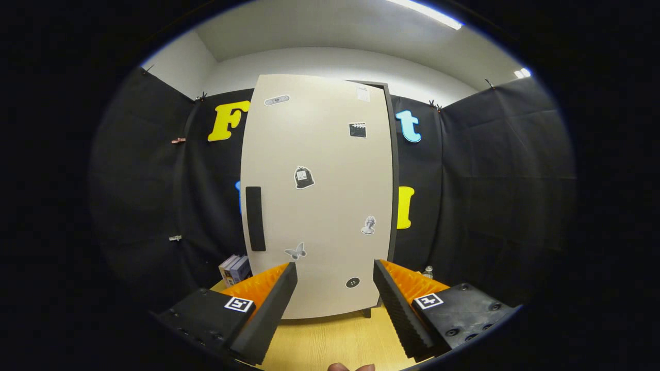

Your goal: Open the shoe cabinet door, grab the shoes and put them into the shoe cabinet, then close the shoe cabinet door.

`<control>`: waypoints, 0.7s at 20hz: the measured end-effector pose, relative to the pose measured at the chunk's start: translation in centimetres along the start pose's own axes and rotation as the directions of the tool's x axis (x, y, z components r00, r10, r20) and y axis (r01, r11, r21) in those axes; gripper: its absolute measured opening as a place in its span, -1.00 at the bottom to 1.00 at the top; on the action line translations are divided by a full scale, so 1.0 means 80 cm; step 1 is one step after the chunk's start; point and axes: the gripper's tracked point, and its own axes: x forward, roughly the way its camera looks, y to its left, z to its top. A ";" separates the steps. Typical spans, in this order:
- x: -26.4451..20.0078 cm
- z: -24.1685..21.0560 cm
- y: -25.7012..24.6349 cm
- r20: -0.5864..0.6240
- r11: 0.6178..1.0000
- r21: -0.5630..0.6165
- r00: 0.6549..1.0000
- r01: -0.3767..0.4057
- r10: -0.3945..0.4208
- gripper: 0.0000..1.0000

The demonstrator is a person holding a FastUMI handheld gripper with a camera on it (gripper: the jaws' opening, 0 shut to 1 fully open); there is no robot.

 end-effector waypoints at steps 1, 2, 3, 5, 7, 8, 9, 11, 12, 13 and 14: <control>0.000 0.001 0.000 0.001 1.000 -0.005 1.000 -0.001 0.001 0.94; 0.001 0.001 0.001 0.003 1.000 -0.006 1.000 -0.002 0.002 0.94; 0.002 0.000 0.002 0.002 1.000 -0.005 1.000 -0.004 0.004 0.94; 0.011 0.000 0.007 -0.001 1.000 -0.006 1.000 -0.006 0.006 0.94; 0.011 -0.001 0.007 -0.002 1.000 -0.001 1.000 -0.009 0.009 0.94; 0.010 -0.001 0.008 -0.002 1.000 0.004 1.000 -0.013 0.013 0.94; 0.011 -0.002 0.006 -0.003 1.000 0.004 1.000 -0.011 0.011 0.94; 0.010 -0.002 0.003 -0.004 1.000 0.004 1.000 -0.008 0.008 0.94; 0.009 -0.001 0.003 -0.004 1.000 0.005 1.000 -0.008 0.008 0.94; 0.008 -0.002 0.003 -0.003 1.000 0.007 1.000 -0.006 0.006 0.94; 0.008 -0.001 0.002 -0.002 1.000 0.006 1.000 -0.006 0.006 0.94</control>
